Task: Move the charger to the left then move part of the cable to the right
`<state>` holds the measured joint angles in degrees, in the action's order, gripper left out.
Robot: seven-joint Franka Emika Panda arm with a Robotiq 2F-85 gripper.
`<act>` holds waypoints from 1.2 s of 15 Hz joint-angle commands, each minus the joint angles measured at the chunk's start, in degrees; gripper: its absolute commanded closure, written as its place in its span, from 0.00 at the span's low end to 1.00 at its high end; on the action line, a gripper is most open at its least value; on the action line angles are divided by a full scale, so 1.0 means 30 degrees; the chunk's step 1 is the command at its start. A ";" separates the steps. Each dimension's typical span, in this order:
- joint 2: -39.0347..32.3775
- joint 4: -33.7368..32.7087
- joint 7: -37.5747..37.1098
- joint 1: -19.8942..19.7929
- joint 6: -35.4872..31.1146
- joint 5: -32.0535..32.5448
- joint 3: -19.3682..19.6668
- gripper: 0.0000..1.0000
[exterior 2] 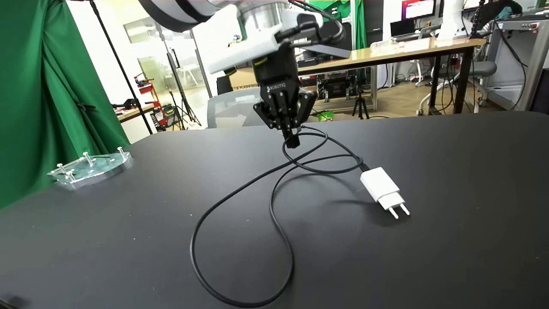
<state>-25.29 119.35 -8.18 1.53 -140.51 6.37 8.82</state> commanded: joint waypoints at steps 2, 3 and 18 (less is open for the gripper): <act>0.2783 0.1775 -0.1307 0.1106 -0.0201 0.2409 0.0088 0.98; 0.3057 0.1868 -0.0935 0.1261 0.0186 0.3120 -0.0063 0.98; 0.2624 0.2309 0.3730 0.1411 0.1377 0.6238 -0.2402 0.98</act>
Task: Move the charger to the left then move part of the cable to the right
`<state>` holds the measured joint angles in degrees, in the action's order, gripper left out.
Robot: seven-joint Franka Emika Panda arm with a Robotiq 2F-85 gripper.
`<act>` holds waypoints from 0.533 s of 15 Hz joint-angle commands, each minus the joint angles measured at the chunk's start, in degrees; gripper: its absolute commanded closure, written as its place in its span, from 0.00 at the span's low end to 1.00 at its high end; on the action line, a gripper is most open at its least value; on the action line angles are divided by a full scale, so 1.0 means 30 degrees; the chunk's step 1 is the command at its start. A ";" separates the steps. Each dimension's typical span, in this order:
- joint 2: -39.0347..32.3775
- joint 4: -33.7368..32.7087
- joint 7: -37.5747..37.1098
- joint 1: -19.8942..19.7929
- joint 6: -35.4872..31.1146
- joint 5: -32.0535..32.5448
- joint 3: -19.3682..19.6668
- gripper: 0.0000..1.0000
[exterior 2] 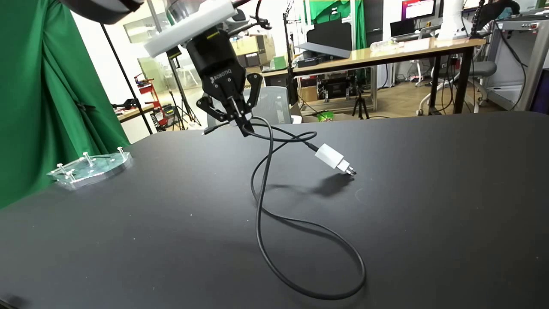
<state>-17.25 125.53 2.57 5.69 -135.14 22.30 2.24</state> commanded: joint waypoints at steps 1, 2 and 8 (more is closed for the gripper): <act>-0.0250 0.0105 -0.0231 0.0046 -0.0673 0.0907 -0.0261 0.98; -0.0474 -0.0126 -0.0476 -0.0013 -0.0821 0.0406 -0.0383 0.98; -0.1437 -0.0597 0.0689 -0.0572 -0.2305 -0.4797 -0.2041 0.98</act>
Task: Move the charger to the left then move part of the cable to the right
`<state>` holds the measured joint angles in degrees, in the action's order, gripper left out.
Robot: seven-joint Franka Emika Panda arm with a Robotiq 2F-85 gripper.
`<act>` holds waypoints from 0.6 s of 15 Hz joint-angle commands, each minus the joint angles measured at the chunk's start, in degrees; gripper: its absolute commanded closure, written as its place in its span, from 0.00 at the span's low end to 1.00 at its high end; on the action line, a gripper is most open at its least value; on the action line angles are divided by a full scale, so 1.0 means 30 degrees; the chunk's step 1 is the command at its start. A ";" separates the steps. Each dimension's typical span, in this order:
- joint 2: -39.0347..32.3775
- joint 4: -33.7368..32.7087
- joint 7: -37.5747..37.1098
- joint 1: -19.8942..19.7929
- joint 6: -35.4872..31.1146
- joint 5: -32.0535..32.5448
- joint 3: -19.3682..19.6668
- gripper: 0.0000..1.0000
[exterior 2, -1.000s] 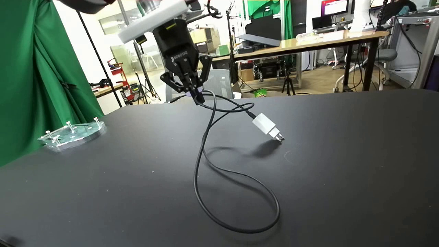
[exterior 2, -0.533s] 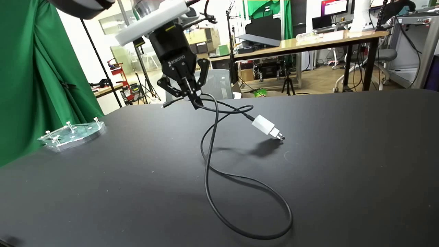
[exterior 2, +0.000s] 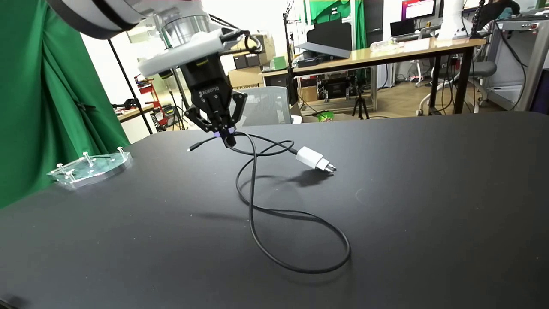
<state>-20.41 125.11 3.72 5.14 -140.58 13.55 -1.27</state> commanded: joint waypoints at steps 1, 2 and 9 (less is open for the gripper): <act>-0.0458 -0.0451 0.0153 -0.0365 -0.0877 -0.2572 -0.1055 0.98; -0.0545 -0.0442 -0.0066 -0.0282 -0.1256 -0.3060 -0.1154 0.98; -0.1670 -0.0535 -0.1580 0.0342 -0.1626 -0.3372 -0.0748 0.98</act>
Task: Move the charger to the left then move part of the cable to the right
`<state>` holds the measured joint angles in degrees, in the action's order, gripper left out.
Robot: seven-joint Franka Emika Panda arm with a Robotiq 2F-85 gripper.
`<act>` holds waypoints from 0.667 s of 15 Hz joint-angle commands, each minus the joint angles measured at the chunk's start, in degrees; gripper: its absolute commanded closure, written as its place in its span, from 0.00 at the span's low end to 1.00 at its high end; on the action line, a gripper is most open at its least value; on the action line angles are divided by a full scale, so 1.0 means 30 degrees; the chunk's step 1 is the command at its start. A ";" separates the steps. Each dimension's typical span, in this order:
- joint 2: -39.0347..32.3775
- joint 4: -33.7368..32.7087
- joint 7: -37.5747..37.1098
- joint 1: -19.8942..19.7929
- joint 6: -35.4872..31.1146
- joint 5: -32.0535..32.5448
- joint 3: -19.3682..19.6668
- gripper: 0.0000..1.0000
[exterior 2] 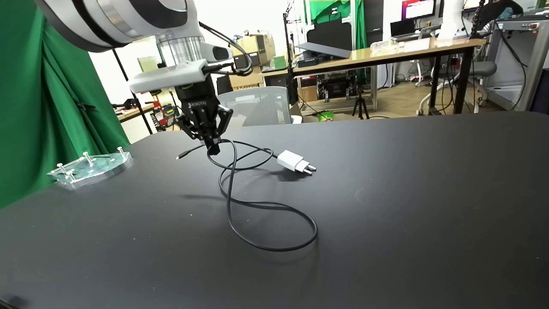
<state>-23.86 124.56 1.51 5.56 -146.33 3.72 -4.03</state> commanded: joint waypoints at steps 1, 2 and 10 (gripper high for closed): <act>-0.0693 -0.0334 -0.0882 0.0227 0.0344 -0.0032 0.0216 0.98; -0.0365 -0.0038 -0.0132 0.0013 0.0069 -0.0041 0.0017 0.98; -0.0554 0.0015 0.0079 -0.0090 0.0008 -0.0182 -0.0075 0.98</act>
<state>-25.63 124.55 1.35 5.57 -146.42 3.63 -4.00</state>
